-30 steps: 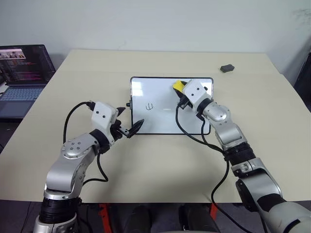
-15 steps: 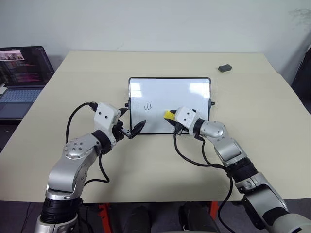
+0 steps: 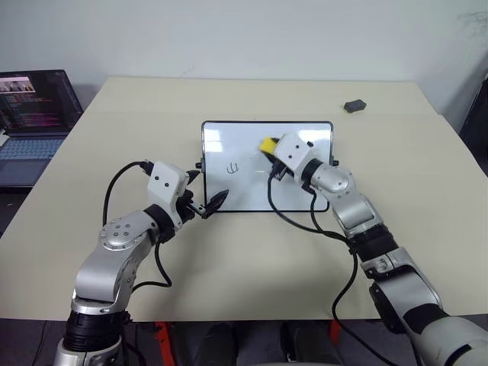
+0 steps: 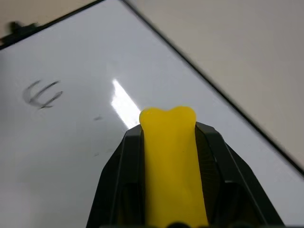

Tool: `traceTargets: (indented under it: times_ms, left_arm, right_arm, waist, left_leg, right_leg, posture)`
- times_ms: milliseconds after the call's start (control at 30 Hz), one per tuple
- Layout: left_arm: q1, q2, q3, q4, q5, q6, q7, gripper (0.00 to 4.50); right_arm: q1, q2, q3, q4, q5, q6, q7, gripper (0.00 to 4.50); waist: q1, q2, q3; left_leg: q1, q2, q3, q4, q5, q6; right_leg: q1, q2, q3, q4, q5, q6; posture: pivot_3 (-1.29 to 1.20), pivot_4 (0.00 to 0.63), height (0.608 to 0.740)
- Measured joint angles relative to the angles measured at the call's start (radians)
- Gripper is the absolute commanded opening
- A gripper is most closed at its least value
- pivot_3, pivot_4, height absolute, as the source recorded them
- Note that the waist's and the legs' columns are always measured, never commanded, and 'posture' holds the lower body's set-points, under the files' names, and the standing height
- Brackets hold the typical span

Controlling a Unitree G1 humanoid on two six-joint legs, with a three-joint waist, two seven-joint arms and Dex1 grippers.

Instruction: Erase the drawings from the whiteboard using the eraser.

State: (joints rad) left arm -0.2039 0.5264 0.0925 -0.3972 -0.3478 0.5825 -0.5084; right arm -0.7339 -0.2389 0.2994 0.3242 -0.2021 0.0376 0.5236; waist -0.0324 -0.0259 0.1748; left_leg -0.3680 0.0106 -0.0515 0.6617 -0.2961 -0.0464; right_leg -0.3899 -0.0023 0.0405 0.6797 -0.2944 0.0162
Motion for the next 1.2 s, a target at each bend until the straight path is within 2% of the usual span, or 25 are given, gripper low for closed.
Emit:
traceTargets:
  times_ms: [100,200,300,433,600,800,967,1200]
  left_arm:
    - [0.002,0.0,0.0,-0.004,0.0,0.0,0.003,4.5]
    - [0.003,0.0,0.0,-0.006,0.0,0.0,0.005,4.5]
    - [0.004,0.0,0.0,-0.007,0.0,0.0,0.005,4.5]
    - [0.004,0.0,0.0,-0.007,-0.001,0.001,0.004,4.5]
    - [0.003,0.0,-0.001,-0.007,-0.001,0.001,0.004,4.5]
    - [0.003,0.001,-0.001,-0.007,-0.001,0.002,0.004,4.5]
    - [0.005,0.001,0.0,-0.009,-0.001,0.003,0.004,4.5]
    - [0.004,0.001,-0.001,-0.009,-0.001,0.002,0.004,4.5]
  right_arm:
    - [0.036,-0.012,0.037,-0.034,0.0,0.026,0.069,1.09]
    - [0.038,-0.012,0.037,-0.041,-0.003,0.036,0.072,1.09]
    - [0.02,0.015,0.024,-0.023,-0.005,0.021,0.009,1.09]
    - [-0.079,0.052,-0.044,0.014,-0.005,-0.039,-0.107,1.09]
    - [-0.119,0.089,-0.045,0.08,-0.012,-0.074,-0.152,1.09]
    - [-0.059,0.084,0.008,0.091,-0.017,-0.037,-0.08,1.09]
    - [-0.015,0.045,0.045,0.009,-0.031,0.038,0.003,1.09]
    - [0.014,0.079,-0.011,-0.055,0.05,0.165,0.02,1.09]
  waist:
    - [0.0,0.0,0.0]
    - [0.0,0.0,0.0]
    - [-0.001,0.0,0.0]
    - [-0.001,0.001,0.001]
    - [0.0,0.001,0.001]
    - [0.0,0.001,0.001]
    - [0.0,0.001,0.001]
    - [0.0,0.001,0.001]
  left_leg:
    - [0.002,0.0,0.0,0.001,0.0,0.0]
    - [0.003,0.0,0.0,0.001,0.0,0.0]
    - [0.002,0.0,0.0,0.001,0.0,0.0]
    - [0.001,0.0,0.0,0.0,0.0,0.0]
    - [-0.001,0.0,0.0,0.0,0.0,-0.001]
    - [-0.002,0.0,0.0,0.0,0.0,0.0]
    - [0.001,0.0,0.0,0.001,0.0,0.0]
    - [0.002,0.0,-0.001,0.001,0.0,0.0]
  right_leg:
    - [0.002,0.0,0.0,0.001,0.0,0.0]
    - [0.002,0.0,0.0,0.002,0.001,0.0]
    - [0.001,0.0,0.0,0.002,0.001,0.0]
    - [0.0,0.0,0.0,0.0,0.0,0.0]
    - [0.0,0.0,0.0,-0.001,0.0,0.0]
    - [-0.002,0.0,0.0,-0.001,0.0,0.0]
    - [0.001,0.0,0.0,0.001,0.0,0.0]
    - [0.002,0.0,-0.001,0.002,0.0,0.0]
  posture:
    - [0.0,0.15,0.74]
    - [0.0,0.15,0.74]
    - [0.0,0.15,0.74]
    - [0.0,0.15,0.74]
    - [0.0,0.15,0.74]
    - [0.0,0.15,0.74]
    - [0.0,0.15,0.74]
    - [0.0,0.15,0.74]
